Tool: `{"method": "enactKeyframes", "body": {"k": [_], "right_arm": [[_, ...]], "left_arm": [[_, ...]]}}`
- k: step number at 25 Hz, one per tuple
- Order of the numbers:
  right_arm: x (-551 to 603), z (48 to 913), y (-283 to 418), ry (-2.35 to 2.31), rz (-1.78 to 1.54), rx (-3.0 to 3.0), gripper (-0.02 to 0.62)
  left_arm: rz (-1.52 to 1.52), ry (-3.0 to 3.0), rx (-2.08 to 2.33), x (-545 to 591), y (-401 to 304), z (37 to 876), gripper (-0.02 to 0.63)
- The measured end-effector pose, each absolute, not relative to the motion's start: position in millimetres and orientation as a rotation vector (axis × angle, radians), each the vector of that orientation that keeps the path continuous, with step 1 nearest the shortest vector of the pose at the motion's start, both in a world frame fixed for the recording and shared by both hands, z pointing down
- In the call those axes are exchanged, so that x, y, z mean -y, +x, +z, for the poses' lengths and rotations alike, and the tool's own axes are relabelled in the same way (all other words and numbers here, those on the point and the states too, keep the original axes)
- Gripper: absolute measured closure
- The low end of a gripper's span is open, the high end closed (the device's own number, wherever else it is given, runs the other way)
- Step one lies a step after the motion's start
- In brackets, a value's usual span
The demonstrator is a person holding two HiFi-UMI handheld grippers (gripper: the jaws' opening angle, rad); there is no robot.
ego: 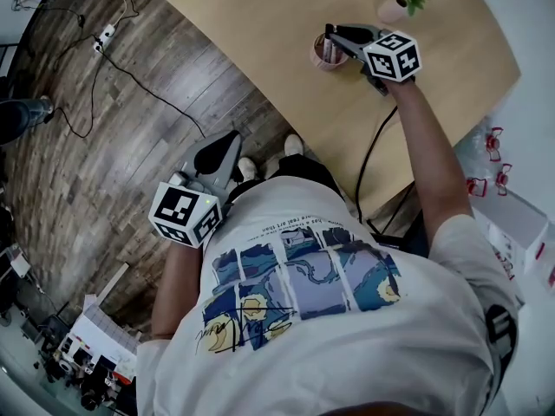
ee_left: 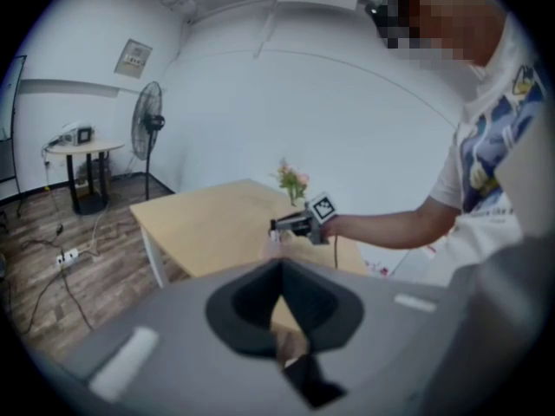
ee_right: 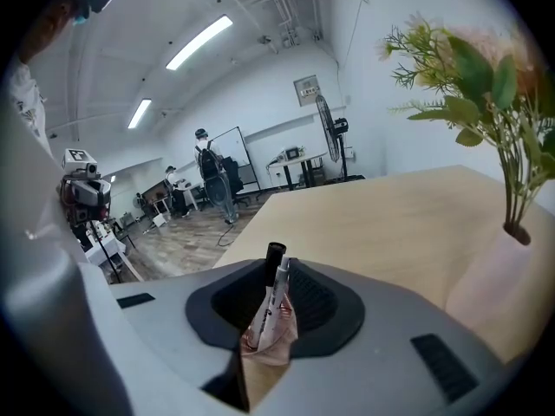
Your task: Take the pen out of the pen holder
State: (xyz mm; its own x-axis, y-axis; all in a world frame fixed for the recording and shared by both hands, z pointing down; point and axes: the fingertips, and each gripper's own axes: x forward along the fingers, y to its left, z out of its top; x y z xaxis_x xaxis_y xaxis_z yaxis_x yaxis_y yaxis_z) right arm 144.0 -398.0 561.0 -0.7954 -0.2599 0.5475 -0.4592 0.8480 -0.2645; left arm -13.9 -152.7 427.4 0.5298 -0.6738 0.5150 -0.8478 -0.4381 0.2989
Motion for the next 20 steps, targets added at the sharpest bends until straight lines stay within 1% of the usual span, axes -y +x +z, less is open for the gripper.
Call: {"method": "enactKeyframes", "body": {"k": [1,2,9,20], "right_arm": [[398,561,144,0.534,0.530,2.521,0.528],[399,561,144,0.545,0.528,2.523,0.551],[396,552,145,0.605,0.516,2.545,0.558],[390,514,157,0.743,0.456,2.609,0.561]], "left_arm": [[0.441,2.245,1.229,152,-13,428,0.597],[0.445,2.246,1.226,151,-13,429,0.597],[0.453,2.252,1.220,147,-13,424,0.597],[0.437,2.301,1.204,136,-15,416,0.597]]}}
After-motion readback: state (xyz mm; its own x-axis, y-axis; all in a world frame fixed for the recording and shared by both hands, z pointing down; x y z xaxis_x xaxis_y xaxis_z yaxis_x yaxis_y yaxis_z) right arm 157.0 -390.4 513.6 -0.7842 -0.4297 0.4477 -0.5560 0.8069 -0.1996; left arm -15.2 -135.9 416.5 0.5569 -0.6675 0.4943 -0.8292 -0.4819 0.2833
